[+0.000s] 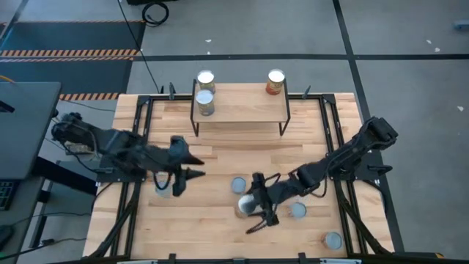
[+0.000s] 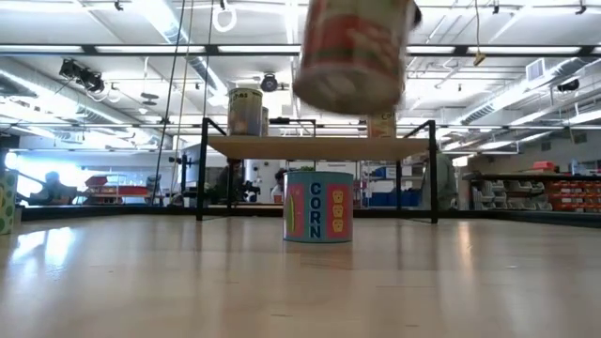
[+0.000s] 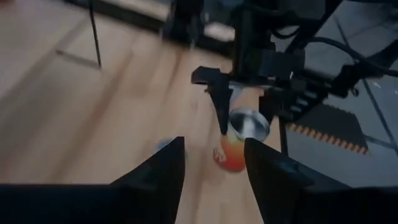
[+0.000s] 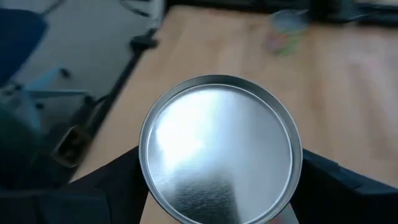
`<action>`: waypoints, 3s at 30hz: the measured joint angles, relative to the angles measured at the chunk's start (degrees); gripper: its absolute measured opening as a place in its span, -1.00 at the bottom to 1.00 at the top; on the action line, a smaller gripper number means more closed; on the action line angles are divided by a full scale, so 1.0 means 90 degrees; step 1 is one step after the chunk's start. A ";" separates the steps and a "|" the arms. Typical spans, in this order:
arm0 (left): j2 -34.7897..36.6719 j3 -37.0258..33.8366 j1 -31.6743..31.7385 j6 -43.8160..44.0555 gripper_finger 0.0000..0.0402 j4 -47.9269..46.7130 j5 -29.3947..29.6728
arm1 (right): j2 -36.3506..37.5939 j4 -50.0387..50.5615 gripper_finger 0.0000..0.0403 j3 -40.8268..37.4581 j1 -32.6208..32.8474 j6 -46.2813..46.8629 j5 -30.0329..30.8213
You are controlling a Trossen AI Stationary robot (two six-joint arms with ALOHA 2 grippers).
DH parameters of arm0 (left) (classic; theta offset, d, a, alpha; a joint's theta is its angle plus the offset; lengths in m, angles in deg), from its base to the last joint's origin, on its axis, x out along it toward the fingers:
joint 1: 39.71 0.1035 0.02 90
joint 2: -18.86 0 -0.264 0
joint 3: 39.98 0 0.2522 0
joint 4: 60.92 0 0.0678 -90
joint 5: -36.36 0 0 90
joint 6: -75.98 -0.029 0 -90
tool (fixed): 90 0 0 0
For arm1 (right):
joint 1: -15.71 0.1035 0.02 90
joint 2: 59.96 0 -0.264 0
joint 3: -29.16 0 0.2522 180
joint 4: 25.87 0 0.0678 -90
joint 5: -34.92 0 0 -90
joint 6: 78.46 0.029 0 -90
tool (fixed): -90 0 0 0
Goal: Pick and place cans onto a shelf
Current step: Put the canned corn on the shelf
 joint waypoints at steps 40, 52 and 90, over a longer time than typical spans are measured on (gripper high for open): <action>0.1019 0.0005 0.3081 -0.2825 -0.13 0.2505 0.0175 | 0.1958 0.3964 0.64 0.0822 -0.6549 -0.1928 -0.1224; 0.1057 0.0005 0.2937 -0.2868 0.03 0.2407 0.0175 | 0.1969 0.3926 0.82 0.0819 -0.6547 -0.1943 -0.0998; 0.1024 0.0002 0.2002 -0.2642 -0.01 0.1986 0.0073 | 0.2898 0.4732 0.75 0.0822 -0.6506 -0.2043 0.0598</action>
